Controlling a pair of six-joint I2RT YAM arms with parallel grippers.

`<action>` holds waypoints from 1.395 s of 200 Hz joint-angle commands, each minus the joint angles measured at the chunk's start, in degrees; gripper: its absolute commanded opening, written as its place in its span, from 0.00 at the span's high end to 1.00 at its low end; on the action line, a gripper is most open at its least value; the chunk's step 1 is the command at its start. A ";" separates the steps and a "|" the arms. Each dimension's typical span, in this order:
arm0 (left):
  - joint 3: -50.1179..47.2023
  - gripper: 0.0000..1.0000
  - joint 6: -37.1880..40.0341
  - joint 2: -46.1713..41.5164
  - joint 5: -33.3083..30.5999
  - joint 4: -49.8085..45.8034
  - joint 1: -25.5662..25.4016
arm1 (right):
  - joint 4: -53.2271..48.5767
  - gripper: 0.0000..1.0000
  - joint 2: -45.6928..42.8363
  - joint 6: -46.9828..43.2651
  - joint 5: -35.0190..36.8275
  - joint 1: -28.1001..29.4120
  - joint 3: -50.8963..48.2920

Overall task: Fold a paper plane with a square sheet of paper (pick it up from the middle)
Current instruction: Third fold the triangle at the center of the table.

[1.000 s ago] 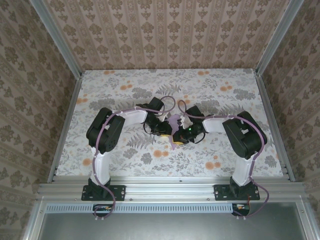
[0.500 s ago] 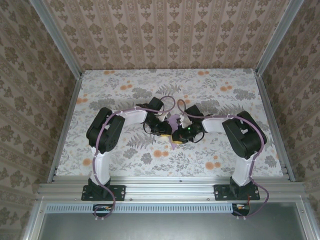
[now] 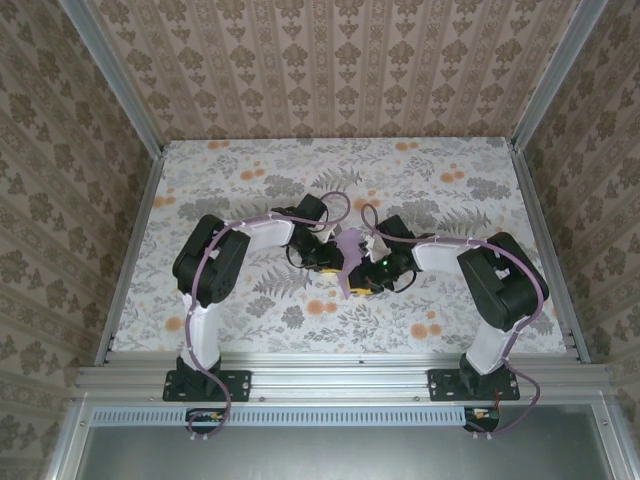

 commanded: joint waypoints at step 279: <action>-4.39 0.78 1.79 10.54 -8.06 0.00 -1.66 | -4.14 0.79 2.96 -1.97 -0.49 1.49 3.38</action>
